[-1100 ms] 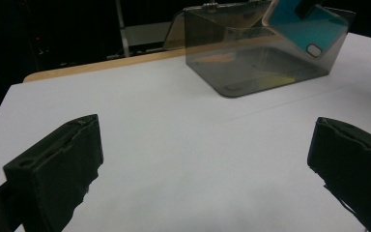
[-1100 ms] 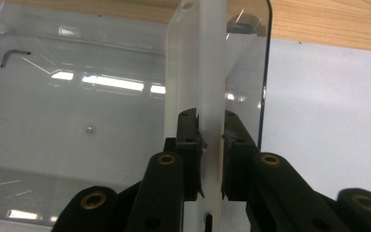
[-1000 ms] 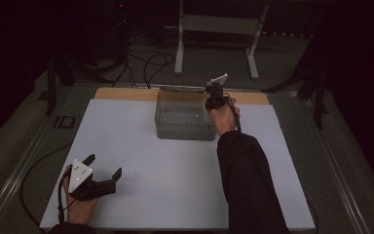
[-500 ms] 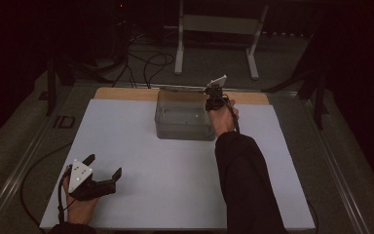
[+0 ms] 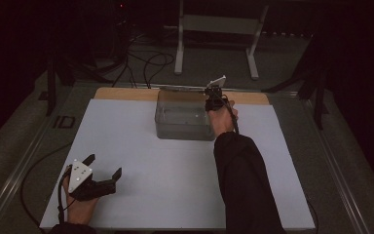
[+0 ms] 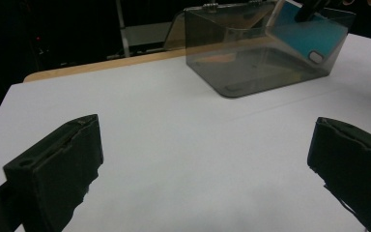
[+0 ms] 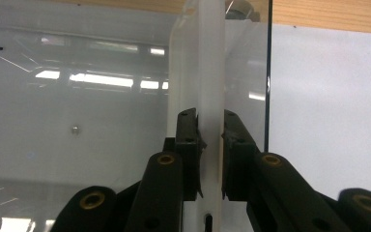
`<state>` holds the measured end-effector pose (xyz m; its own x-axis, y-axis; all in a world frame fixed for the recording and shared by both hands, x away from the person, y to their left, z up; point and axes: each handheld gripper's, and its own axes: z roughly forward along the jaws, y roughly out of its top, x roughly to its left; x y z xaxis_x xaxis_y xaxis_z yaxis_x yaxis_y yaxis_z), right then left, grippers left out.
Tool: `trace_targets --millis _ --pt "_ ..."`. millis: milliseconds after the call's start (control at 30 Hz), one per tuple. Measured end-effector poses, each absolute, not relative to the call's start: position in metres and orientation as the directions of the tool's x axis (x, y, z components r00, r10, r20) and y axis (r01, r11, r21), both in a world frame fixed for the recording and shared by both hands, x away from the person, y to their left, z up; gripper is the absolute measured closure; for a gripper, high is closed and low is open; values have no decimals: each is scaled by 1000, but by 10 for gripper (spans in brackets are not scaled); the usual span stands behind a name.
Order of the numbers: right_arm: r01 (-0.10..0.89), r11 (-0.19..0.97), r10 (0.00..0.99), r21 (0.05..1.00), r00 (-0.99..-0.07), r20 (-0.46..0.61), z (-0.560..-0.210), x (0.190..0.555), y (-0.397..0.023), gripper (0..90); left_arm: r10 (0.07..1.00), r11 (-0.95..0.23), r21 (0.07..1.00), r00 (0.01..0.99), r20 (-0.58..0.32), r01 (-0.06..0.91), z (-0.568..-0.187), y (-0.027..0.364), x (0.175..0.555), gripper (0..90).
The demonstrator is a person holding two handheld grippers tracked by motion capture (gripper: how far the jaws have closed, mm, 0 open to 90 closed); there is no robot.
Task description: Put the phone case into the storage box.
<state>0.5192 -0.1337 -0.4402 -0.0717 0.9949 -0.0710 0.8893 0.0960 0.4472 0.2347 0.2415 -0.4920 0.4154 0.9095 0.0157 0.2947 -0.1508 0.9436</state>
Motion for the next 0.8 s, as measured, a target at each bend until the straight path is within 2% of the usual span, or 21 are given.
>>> trace_targets --millis 800 --pt "885 89 995 458 -61 -75 -443 518 -133 798 909 -158 942 417 22 296 -492 241 235 1"
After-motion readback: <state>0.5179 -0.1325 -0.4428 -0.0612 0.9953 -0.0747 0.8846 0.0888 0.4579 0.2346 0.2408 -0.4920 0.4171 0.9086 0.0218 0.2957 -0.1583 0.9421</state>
